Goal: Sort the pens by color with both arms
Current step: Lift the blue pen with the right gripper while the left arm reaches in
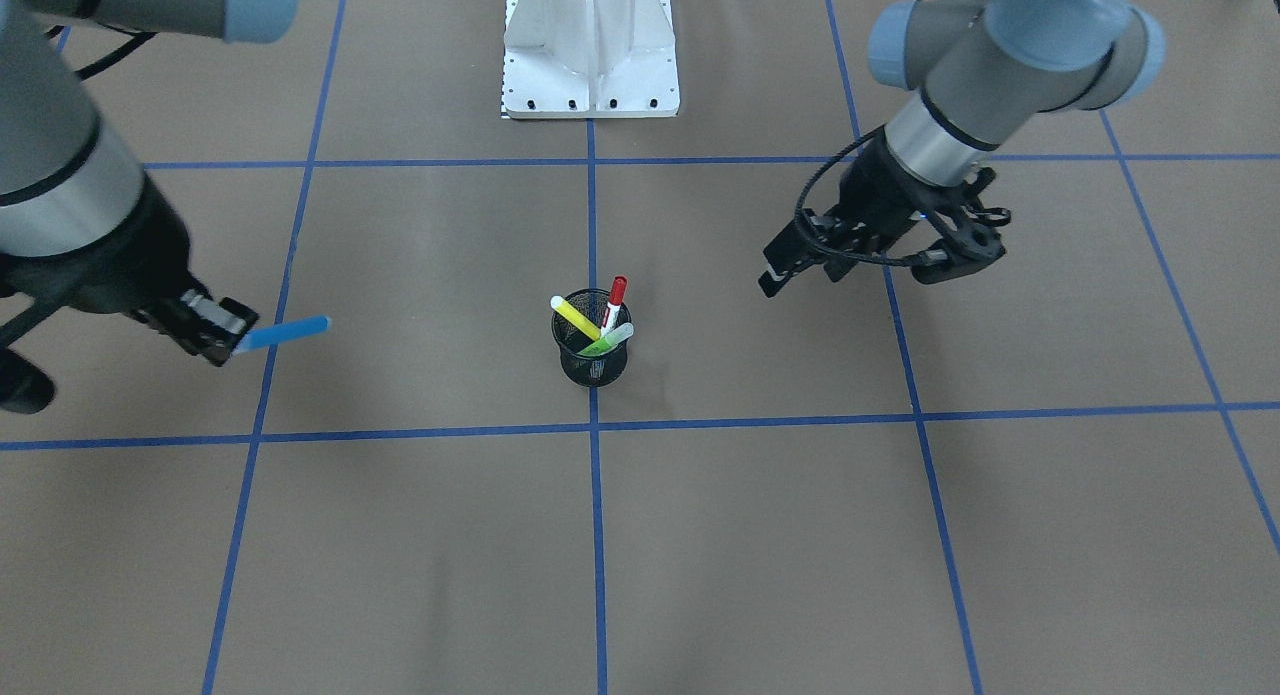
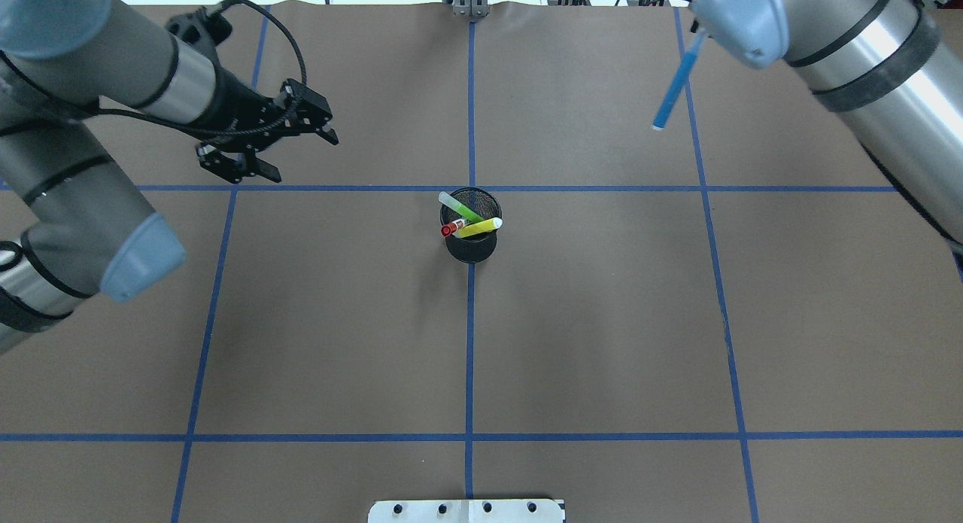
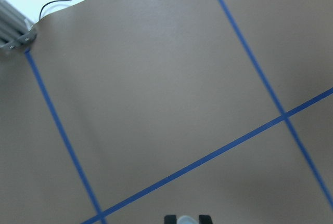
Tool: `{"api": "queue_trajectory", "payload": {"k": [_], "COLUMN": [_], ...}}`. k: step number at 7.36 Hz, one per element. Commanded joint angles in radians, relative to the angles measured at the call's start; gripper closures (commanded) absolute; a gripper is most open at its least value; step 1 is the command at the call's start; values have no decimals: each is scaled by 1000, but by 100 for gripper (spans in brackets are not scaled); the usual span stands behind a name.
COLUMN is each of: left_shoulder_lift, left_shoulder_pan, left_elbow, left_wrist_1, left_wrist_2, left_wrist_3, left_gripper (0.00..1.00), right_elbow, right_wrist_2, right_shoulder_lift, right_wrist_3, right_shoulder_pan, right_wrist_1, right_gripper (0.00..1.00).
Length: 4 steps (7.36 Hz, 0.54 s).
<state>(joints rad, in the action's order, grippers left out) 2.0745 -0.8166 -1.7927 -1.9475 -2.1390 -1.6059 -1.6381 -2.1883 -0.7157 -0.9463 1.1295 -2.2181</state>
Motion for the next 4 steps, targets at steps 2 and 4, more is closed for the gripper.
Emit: {"api": "queue_trajectory", "payload": {"k": [2, 4], "left_shoulder_lift": [75, 84], "left_shoulder_pan": [210, 295], "left_elbow": [26, 64], "left_wrist_1": [-53, -124], "left_wrist_2": [241, 350], "left_wrist_3": [-108, -173], "left_gripper": [0, 5], "right_elbow": [319, 459], "right_wrist_2": [-34, -27], "right_shoulder_lift": [27, 85], "right_wrist_3": [269, 433], "right_shoulder_pan": [18, 9], "right_wrist_1": [-42, -34], "right_gripper": [88, 89]}}
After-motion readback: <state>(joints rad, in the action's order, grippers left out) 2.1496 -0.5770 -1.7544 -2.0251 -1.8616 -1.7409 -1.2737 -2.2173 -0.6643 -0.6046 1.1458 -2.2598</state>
